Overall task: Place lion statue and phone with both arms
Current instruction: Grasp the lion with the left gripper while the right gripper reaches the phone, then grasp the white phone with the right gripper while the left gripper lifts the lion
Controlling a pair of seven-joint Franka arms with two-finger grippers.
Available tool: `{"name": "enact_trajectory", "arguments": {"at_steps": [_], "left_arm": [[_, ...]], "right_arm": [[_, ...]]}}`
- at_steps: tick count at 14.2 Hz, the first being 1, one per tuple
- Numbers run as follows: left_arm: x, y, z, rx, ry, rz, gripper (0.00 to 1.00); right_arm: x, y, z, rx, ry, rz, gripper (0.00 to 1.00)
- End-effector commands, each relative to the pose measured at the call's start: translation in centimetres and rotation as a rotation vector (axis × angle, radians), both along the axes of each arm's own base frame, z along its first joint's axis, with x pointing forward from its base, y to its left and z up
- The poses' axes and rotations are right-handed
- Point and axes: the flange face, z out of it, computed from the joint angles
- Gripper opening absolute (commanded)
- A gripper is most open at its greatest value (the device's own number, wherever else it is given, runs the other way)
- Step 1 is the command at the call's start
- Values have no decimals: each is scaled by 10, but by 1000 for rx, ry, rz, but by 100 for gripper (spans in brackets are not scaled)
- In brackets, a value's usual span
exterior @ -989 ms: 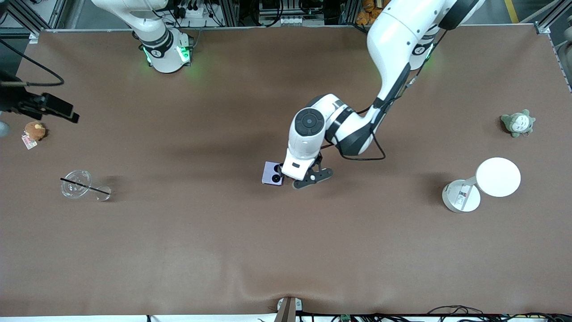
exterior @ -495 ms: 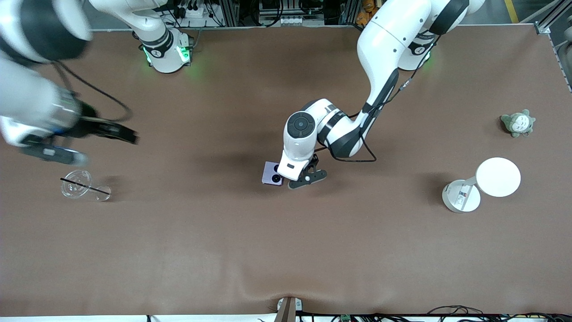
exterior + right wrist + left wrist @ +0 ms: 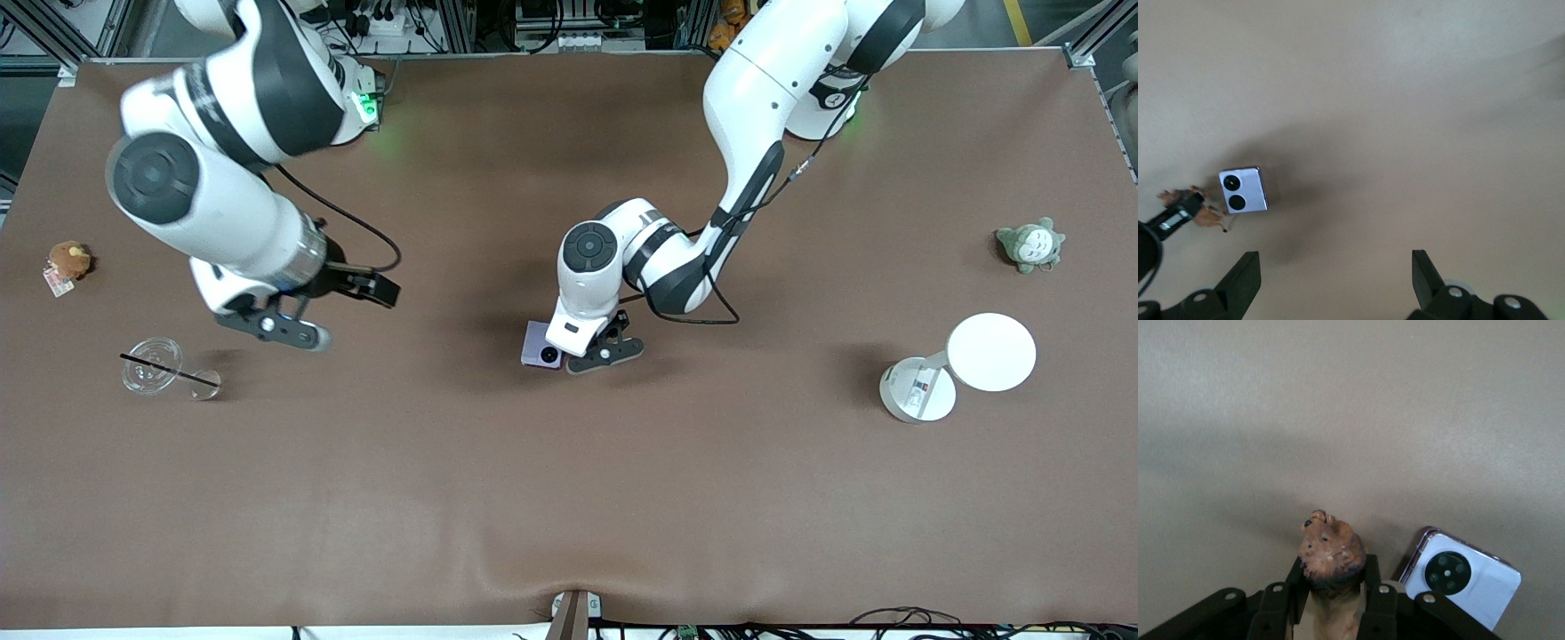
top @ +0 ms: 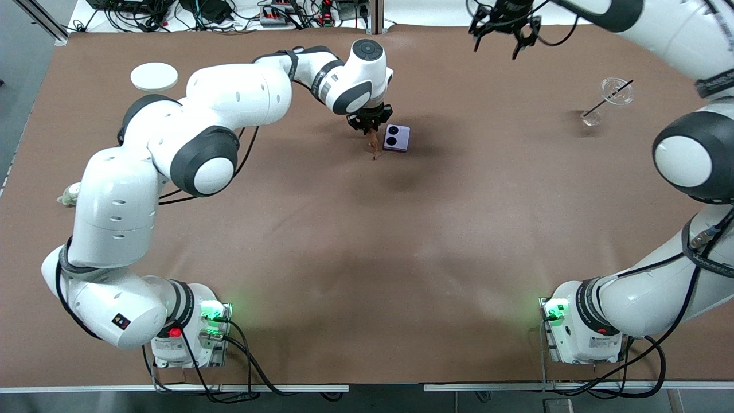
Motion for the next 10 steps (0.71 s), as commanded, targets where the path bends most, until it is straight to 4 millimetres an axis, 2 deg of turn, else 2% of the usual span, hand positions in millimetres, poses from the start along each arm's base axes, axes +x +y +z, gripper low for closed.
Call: {"name": "enact_trajectory", "arguments": {"at_steps": [1,2,3,5,9,10], "left_arm": [[16,7,23,10,-57,-50,0],[25,17,29,9,-61,-48,0],[33,26,48,4,-77,-43,0],[43,40,72,14,-81,-50,0],[63,79,115,47,-62,-97,0],[63,84,124,56,-59,-101,0]], "right_arm": [[8,26,-59,3,69,107,100],[12,34,-77,13,61,161,100],[17,45,-91,28,25,188,100],[21,68,-118,41,-24,213,100],[-6,135,-162,29,-35,275,100],[-4,140,-176,32,-50,243,100]]}}
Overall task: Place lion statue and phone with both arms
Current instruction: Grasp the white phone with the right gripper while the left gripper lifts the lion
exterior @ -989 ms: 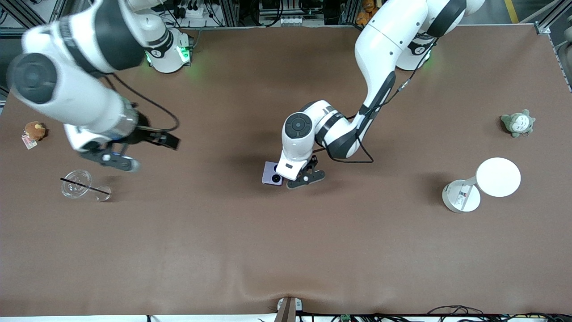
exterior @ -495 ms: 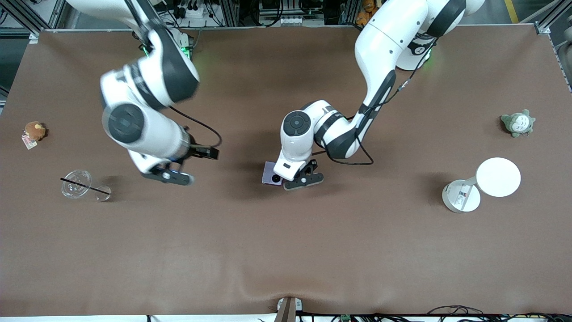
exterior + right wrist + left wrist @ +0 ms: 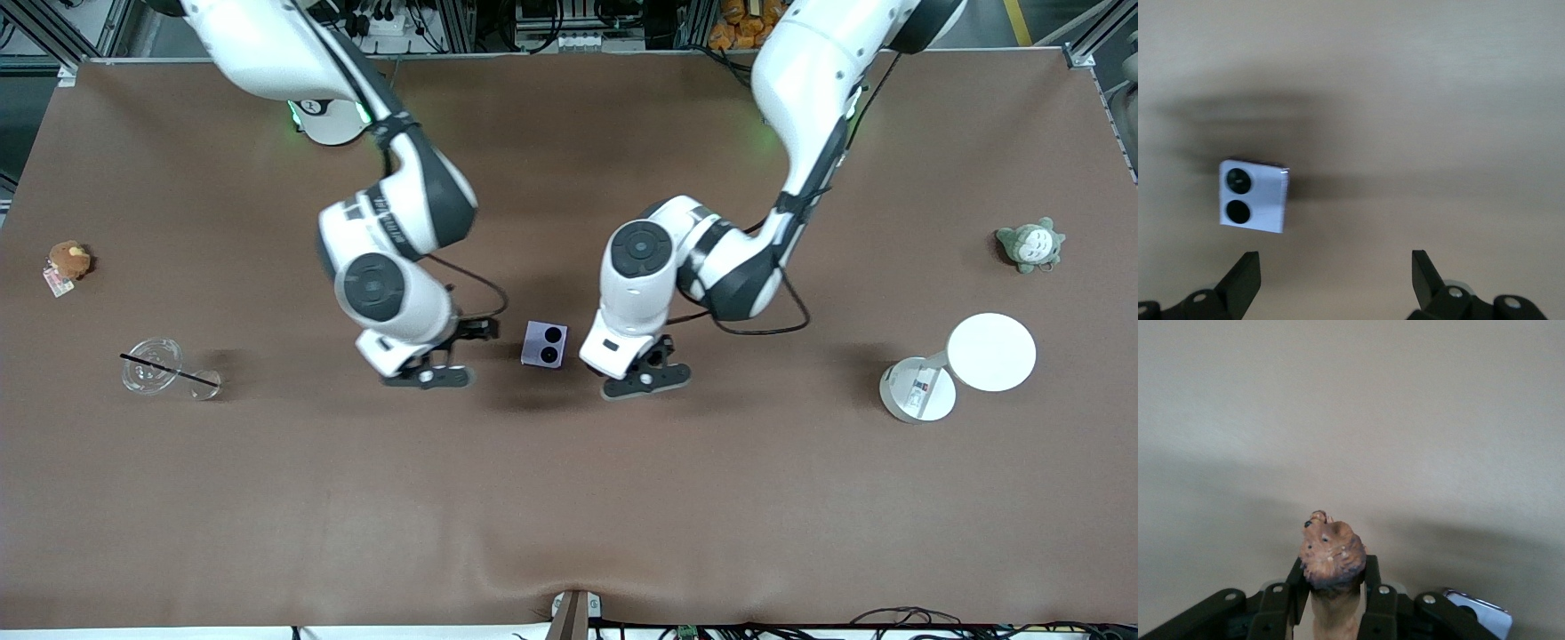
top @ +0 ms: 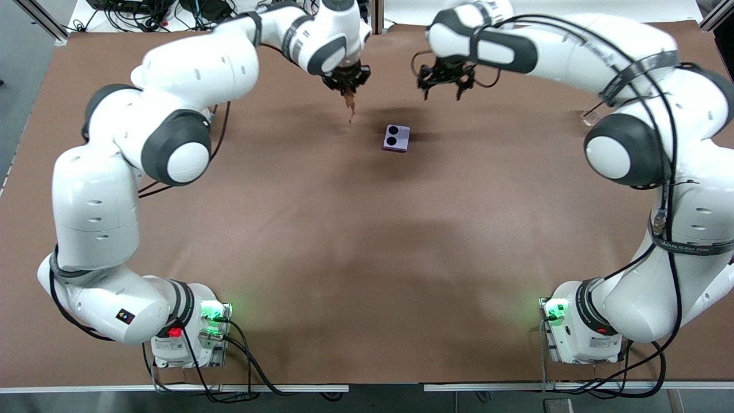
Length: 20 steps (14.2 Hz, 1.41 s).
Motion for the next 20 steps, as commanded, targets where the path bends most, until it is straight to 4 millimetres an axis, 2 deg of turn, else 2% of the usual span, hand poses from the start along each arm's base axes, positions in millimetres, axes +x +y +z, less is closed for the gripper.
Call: {"name": "enact_trajectory", "arguments": {"at_steps": [1,3,4,5,6,7,8,10,12,13,18,20], "left_arm": [[-1,19,26,27,14,-15,0],[1,31,38,36,22,3,0],[3,41,42,31,32,20,0],[1,47,51,37,36,20,0],[-7,50,49,71,73,21,0],[-4,62,47,89,97,27,0],[11,85,44,82,111,33,0],[19,105,37,84,132,37,0],[34,135,44,82,134,15,0],[38,144,44,84,137,21,0],[44,209,3,125,207,64,0],[43,223,-12,129,214,61,0]], "right_arm": [[1,23,-31,12,-29,-43,100],[-9,45,-54,14,-43,-49,100],[-8,50,-63,14,-45,-112,100],[-8,55,-69,9,-41,-168,100],[-11,65,-73,8,-42,-182,100],[-14,71,-79,3,-41,-181,100],[-12,75,-87,5,-45,-181,100],[-13,82,-103,24,-75,-177,100],[-17,85,-117,16,-68,-173,100],[-18,85,-120,14,-65,-174,100],[-25,91,-137,9,-48,-184,100],[-27,96,-141,22,-61,-207,100]]}}
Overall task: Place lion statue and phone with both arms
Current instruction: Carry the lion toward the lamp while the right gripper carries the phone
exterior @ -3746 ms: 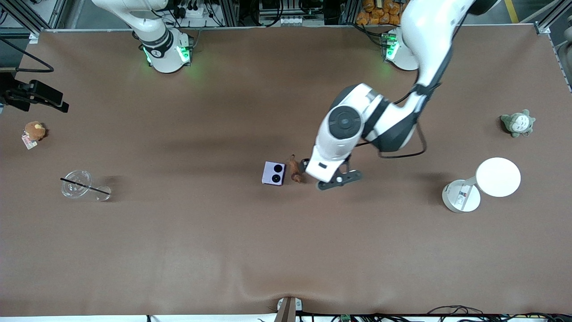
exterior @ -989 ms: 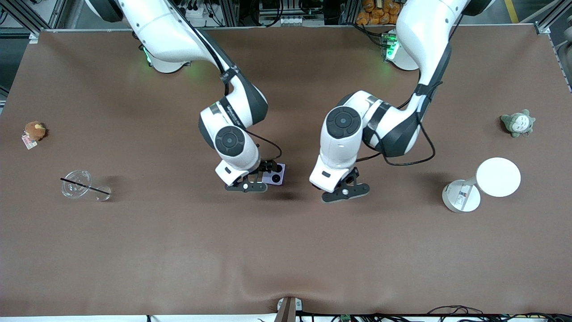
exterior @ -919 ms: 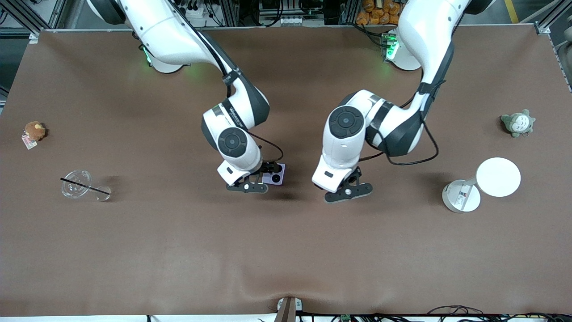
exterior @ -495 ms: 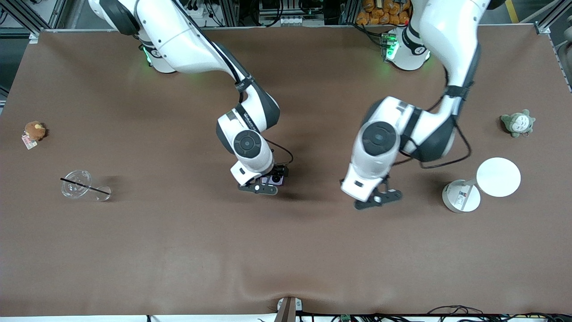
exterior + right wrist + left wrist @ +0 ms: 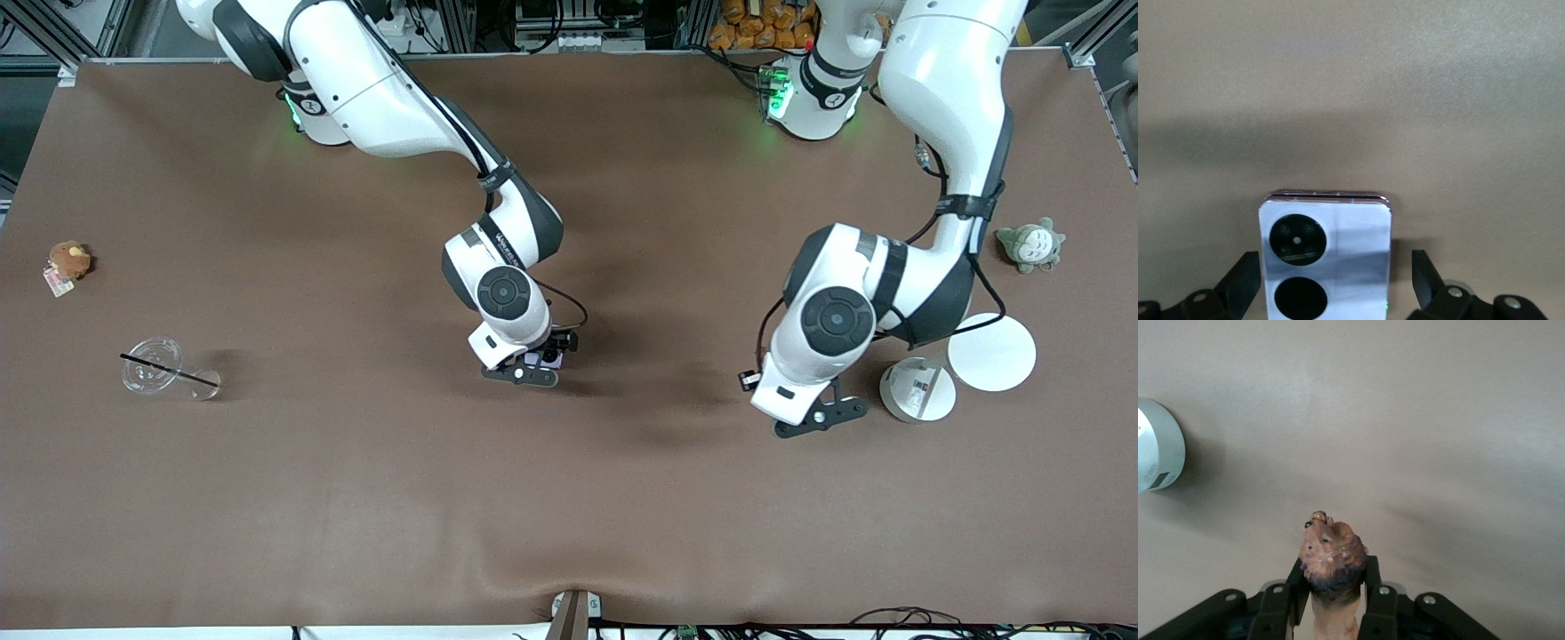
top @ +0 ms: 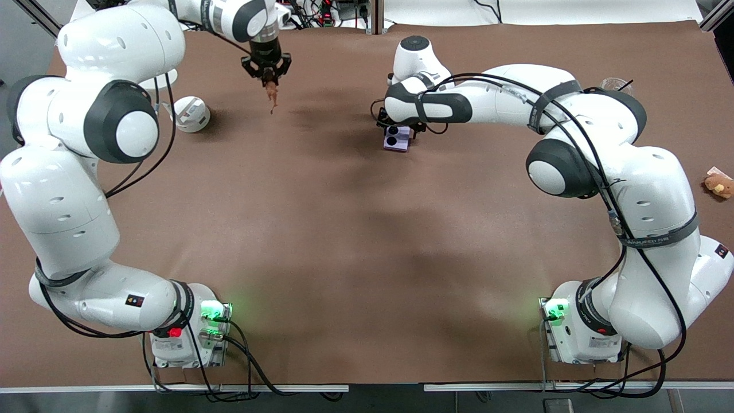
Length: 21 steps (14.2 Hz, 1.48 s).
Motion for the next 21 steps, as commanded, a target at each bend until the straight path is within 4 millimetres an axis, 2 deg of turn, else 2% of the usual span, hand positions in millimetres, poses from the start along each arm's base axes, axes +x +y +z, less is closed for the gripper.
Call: {"name": "enact_trajectory", "arguments": {"at_steps": [1,2,6,9,13,14,15,16,17,19,20,21], "left_arm": [[-10,22,-14,22,-5,-33,0],[-10,32,-22,37,-13,-48,0],[-26,48,-48,21,-67,-95,0],[-31,82,-65,-10,-94,-134,0],[-36,107,-78,-32,-111,-177,0],[-38,111,-82,-38,-119,-183,0],[-39,113,-83,-41,-121,-196,0],[-39,116,-84,-40,-119,-197,0],[-39,118,-84,-40,-117,-198,0],[-39,126,-85,-40,-111,-228,0],[-36,142,-86,-42,-115,-223,0],[-34,150,-85,-45,-121,-231,0]], "right_arm": [[-2,13,-6,14,-10,-28,100],[-1,11,-7,12,-12,-28,100],[2,9,-12,15,-26,-21,100],[2,9,-21,17,-36,-20,100],[7,8,-20,32,-69,-16,100],[8,7,-20,27,-73,-13,95],[10,4,-19,15,-83,5,45],[12,2,-19,2,-94,18,10],[12,1,-19,-8,-101,29,0],[13,1,-16,-12,-109,35,0],[17,-2,-6,-11,-113,31,0],[26,-15,7,-10,-116,10,0]]}}
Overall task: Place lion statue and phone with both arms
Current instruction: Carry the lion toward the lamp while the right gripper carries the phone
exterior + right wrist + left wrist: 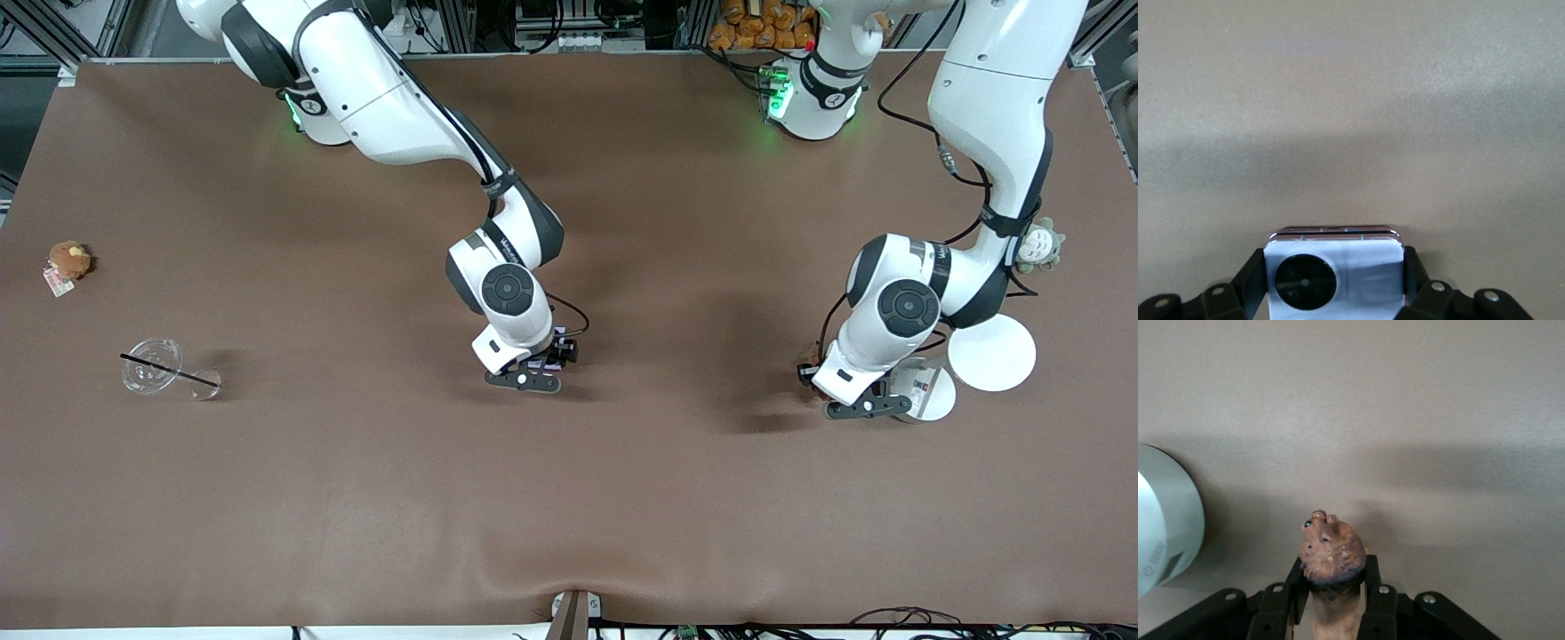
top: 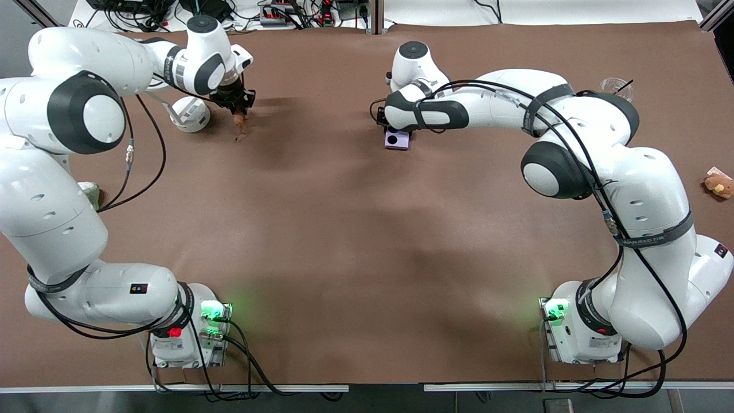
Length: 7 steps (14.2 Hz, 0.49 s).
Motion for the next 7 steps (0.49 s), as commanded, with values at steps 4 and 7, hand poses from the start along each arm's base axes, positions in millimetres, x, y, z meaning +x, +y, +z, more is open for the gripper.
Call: {"name": "enact_trajectory", "arguments": {"at_steps": [4,7], "left_arm": [[-3,26,10,4,-23,-55,0],[-1,41,9,6,-22,-63,0]], "right_arm": [[81,-112,85,12,-48,7,0],[108,-191,127,-3,-20,84,0]]}}
